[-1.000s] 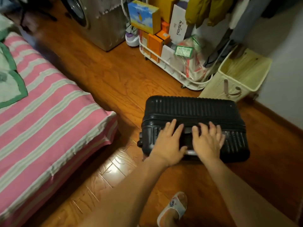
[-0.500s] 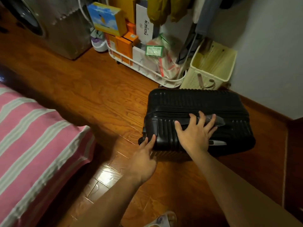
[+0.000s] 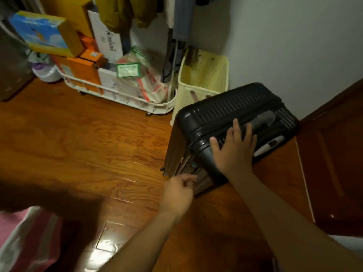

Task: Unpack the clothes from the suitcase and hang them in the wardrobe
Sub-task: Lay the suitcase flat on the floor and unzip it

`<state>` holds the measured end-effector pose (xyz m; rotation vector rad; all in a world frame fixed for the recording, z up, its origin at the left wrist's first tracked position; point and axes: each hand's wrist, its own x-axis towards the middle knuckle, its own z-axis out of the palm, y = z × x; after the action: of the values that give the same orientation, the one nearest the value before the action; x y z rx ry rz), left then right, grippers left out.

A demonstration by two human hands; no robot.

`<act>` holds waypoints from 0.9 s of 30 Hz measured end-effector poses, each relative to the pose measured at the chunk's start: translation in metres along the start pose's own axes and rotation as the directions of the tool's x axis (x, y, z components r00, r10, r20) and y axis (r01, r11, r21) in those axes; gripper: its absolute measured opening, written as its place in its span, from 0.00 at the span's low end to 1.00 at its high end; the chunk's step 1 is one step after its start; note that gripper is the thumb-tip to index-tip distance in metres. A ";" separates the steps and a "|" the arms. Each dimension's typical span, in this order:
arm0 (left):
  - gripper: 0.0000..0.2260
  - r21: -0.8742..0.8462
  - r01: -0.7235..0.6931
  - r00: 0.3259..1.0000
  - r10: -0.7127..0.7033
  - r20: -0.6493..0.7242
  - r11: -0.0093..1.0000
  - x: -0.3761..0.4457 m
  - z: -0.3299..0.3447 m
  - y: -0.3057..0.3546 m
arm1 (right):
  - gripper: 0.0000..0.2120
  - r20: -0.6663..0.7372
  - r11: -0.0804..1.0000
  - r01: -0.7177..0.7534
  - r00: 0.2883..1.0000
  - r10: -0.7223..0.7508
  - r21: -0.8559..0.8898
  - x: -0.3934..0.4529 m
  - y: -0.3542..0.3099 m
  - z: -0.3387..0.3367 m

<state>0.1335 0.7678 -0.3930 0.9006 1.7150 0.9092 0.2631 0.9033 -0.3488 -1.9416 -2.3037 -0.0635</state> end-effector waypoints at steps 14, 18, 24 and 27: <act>0.07 -0.094 -0.419 0.903 0.425 0.063 0.903 0.181 0.078 -0.056 | 0.27 -0.277 0.996 0.045 0.961 -0.022 0.078 0.053 0.071 0.042; 0.09 -0.240 -0.420 0.903 0.429 -0.015 0.875 0.204 0.102 -0.065 | 0.28 -0.397 1.000 0.024 0.918 -0.016 0.015 0.043 0.076 0.056; 0.11 -0.247 -0.464 0.882 0.469 -0.041 0.851 0.203 0.098 -0.064 | 0.27 -0.429 0.997 0.022 0.903 0.012 0.074 0.029 0.076 0.055; 0.08 -0.158 -0.533 0.844 0.535 -0.034 0.831 0.213 0.087 -0.064 | 0.27 -0.435 0.997 0.022 0.900 0.014 0.077 0.030 0.071 0.055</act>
<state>0.1494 0.9404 -0.5574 1.3030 1.3644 1.3867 0.3245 0.9509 -0.4031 -1.6742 -1.9812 -0.3618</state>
